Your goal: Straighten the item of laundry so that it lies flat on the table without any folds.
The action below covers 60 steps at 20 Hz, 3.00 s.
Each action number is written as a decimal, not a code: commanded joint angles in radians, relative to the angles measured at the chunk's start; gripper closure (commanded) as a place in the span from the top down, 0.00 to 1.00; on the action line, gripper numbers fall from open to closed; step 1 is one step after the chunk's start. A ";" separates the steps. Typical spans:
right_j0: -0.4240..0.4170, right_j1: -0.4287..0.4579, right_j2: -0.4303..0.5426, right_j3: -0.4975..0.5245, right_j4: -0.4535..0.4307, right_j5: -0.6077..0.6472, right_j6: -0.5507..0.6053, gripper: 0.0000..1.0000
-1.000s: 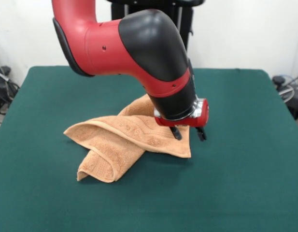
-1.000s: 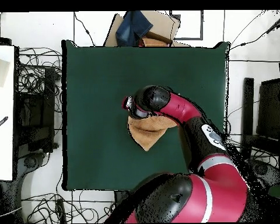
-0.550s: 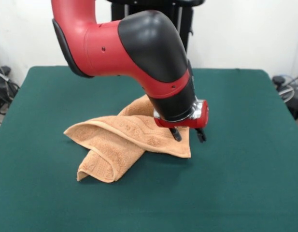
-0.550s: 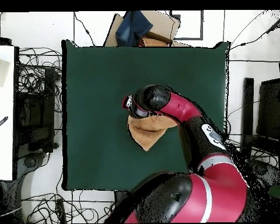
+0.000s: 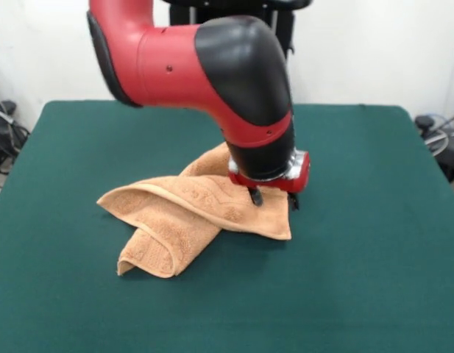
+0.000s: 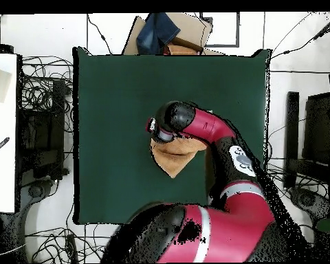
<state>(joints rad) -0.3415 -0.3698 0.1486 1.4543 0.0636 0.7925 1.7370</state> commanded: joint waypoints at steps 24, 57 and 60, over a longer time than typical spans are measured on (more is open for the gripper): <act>0.111 -0.119 -0.159 0.076 0.083 0.019 0.484 1.00; 0.187 -0.066 -0.250 -0.086 0.121 0.235 0.608 1.00; 0.183 -0.189 -0.253 0.031 0.148 0.236 0.594 1.00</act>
<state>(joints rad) -0.1707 -0.4379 -0.0799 1.3320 0.1453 0.9527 2.0887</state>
